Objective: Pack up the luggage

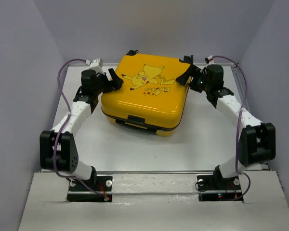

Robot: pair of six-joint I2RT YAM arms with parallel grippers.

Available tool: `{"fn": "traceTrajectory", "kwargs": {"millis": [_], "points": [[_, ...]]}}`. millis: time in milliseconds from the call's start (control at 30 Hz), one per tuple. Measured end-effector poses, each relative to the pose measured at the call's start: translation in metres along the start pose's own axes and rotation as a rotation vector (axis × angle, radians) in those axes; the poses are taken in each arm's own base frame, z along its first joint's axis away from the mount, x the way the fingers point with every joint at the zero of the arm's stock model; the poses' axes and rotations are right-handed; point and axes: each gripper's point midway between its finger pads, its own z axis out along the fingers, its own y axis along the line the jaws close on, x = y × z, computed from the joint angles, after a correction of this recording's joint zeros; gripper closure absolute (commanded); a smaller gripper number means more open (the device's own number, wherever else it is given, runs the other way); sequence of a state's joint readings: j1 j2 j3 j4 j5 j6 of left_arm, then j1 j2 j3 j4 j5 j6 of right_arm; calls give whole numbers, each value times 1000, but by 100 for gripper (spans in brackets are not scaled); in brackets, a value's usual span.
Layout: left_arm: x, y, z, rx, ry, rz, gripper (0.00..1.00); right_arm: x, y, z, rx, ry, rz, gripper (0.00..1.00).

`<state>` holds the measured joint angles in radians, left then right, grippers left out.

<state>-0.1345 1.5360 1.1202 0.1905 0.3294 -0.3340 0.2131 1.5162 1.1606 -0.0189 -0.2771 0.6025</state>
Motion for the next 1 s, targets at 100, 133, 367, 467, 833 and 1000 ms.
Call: {"fn": "traceTrajectory", "kwargs": {"millis": [100, 133, 367, 467, 833, 1000], "points": [[25, -11, -32, -42, -31, -18, 1, -17, -3, 19, -32, 10, -24, 3], [28, -17, -41, -39, -43, -21, 1, -24, -6, 26, -37, 7, -35, 2], [78, -68, -104, 62, -24, -73, 1, -52, -5, 63, -77, 17, -74, 0], [91, -79, -121, 68, 50, -72, 1, -58, 4, 75, -115, 53, -68, 0], [37, -96, -130, 64, 87, -74, 1, -100, 182, -43, -440, -5, -266, 23], [-18, -98, -145, 105, -84, -67, 1, -50, 203, -174, -531, -140, -411, 93]]}}
